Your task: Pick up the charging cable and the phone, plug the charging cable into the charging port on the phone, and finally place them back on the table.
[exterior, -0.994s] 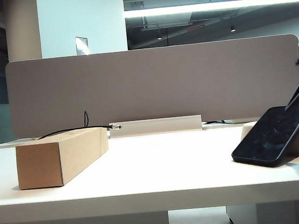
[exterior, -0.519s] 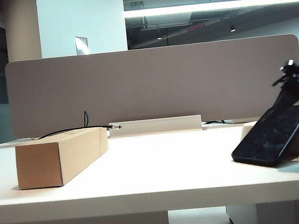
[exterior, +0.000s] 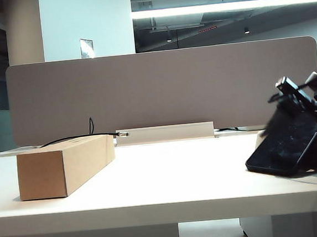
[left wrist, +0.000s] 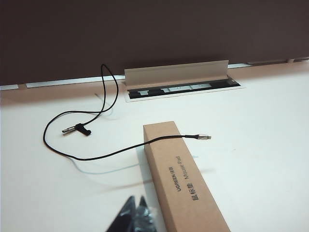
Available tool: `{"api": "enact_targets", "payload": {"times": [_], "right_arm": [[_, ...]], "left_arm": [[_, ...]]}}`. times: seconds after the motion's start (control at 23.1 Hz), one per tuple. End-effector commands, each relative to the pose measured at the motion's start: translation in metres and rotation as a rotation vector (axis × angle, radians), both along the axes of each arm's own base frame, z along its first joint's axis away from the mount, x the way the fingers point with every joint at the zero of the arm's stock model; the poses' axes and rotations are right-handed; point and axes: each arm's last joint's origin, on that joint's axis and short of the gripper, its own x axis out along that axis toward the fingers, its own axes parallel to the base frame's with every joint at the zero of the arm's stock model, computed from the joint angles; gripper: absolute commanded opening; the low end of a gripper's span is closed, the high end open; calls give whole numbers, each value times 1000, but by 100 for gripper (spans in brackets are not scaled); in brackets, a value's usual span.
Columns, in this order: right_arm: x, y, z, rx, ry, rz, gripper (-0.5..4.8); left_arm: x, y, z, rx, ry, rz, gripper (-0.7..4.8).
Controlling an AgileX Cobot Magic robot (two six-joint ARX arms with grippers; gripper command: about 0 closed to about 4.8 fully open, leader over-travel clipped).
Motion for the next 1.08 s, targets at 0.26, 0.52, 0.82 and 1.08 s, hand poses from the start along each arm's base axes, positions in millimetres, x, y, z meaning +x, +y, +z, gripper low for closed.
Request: {"api": "enact_targets", "payload": {"times": [0.26,0.52,0.82,1.08], "right_arm": [[-2,-2,-10,-26,50,-43,178],[-2,1,-6,36,14,52,-2],[-2,12,17,194,-95,226,-3],[-13,13,64,203,-293,306,-3]], "left_arm": [[0,0,3,-4,-17,-8,-5],[0,0,3,-4,-18,-10,-5],[19,-2,25,-4,-12,-77,-6],[86,-16,59,-2,44,-139,-6]]}}
